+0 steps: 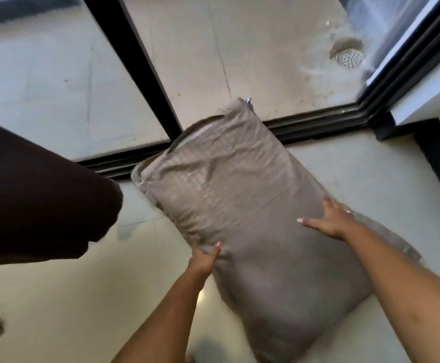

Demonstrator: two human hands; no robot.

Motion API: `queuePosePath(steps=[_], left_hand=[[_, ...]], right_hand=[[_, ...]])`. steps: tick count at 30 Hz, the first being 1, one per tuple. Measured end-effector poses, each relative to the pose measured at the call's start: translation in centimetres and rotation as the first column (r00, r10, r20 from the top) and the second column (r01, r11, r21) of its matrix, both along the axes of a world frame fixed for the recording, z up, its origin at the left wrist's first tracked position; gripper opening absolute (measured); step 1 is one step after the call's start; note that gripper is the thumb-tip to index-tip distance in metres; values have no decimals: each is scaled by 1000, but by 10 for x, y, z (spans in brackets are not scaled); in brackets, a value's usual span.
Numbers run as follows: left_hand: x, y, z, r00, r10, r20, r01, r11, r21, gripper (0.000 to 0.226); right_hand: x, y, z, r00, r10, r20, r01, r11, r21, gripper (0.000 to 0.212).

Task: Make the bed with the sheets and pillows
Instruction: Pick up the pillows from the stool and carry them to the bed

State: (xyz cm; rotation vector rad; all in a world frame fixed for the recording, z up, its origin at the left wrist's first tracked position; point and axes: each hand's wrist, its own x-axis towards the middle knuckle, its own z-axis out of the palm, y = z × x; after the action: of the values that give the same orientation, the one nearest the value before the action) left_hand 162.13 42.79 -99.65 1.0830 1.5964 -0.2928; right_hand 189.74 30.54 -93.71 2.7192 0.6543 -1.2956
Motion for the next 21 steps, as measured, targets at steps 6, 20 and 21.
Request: queuePosePath(steps=[6,20,21], left_hand=[[25,-11,-27,902,386,194,-342,912,-225,50],[17,31,272,696,452,558,-631,756,175,6],[10,28,305,725,389,568,-585,783,210,6]], right_hand=[[-6,5,-68,996,36,76,-29,996,-90,101],[-107,-24,156,980,-189,63,184,980,82,32],[-119,-29,183,981,-193,7,193,980,47,32]])
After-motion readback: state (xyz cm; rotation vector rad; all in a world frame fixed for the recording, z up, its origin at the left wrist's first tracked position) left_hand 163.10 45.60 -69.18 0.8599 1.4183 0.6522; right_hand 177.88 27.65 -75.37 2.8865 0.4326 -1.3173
